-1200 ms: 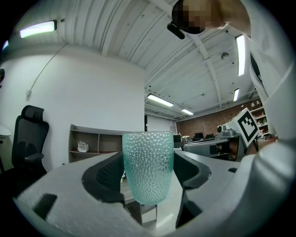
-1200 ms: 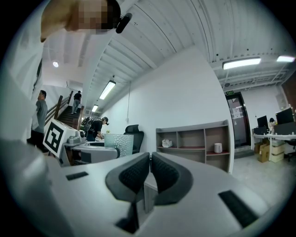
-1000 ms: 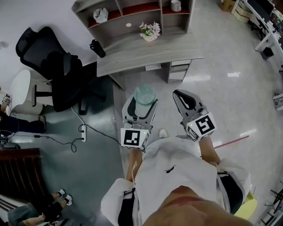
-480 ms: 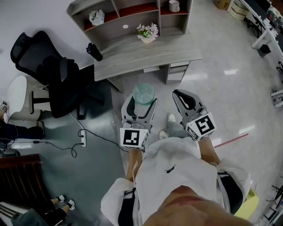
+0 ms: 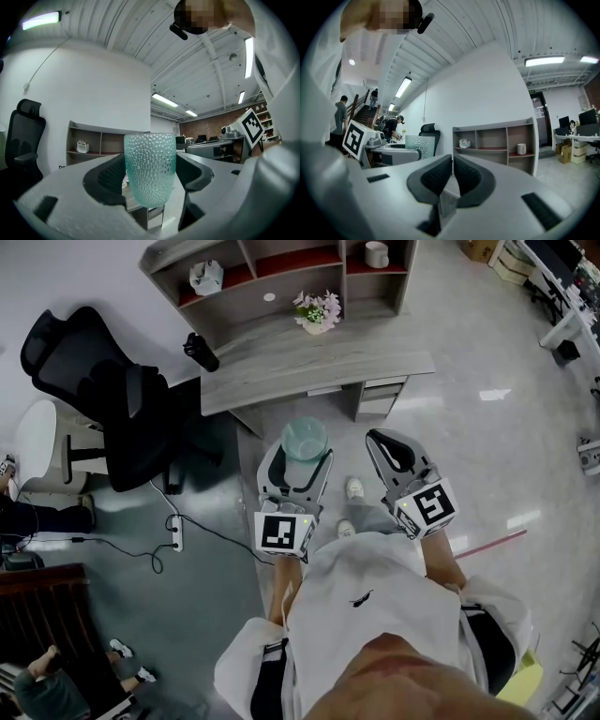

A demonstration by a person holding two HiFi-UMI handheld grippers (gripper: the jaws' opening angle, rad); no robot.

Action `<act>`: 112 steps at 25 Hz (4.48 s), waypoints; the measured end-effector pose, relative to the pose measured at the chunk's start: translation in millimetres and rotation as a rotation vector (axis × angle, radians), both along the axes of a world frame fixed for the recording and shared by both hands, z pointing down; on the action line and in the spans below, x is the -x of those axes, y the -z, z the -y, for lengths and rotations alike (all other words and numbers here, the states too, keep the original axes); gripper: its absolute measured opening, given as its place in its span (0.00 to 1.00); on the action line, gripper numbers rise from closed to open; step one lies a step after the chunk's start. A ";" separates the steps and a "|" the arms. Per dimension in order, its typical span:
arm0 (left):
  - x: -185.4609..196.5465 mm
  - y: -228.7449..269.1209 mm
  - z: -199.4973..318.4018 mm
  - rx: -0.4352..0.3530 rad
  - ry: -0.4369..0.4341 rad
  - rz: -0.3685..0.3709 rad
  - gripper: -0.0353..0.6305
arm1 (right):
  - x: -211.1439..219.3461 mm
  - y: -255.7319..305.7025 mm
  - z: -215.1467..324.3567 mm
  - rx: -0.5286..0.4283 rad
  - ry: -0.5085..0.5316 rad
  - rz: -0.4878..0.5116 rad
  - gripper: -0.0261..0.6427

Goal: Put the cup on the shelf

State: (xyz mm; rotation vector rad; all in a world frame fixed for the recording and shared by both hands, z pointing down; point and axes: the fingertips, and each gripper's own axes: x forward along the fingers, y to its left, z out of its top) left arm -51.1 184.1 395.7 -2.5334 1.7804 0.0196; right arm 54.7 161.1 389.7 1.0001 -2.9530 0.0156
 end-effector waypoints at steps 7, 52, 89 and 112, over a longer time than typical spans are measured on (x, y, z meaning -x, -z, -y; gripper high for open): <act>1.7 -1.1 27.7 0.004 0.012 0.000 0.59 | 3.2 -0.5 30.6 0.004 0.014 0.006 0.09; 14.7 15.3 188.8 0.008 0.133 0.016 0.59 | 16.5 11.9 204.3 0.007 0.114 0.032 0.09; 69.6 4.3 300.8 0.031 0.044 0.000 0.59 | 71.0 -1.2 307.6 0.049 0.018 0.006 0.09; 111.2 -1.4 381.9 0.036 -0.073 0.010 0.59 | 124.3 -5.7 376.1 0.057 -0.076 0.016 0.09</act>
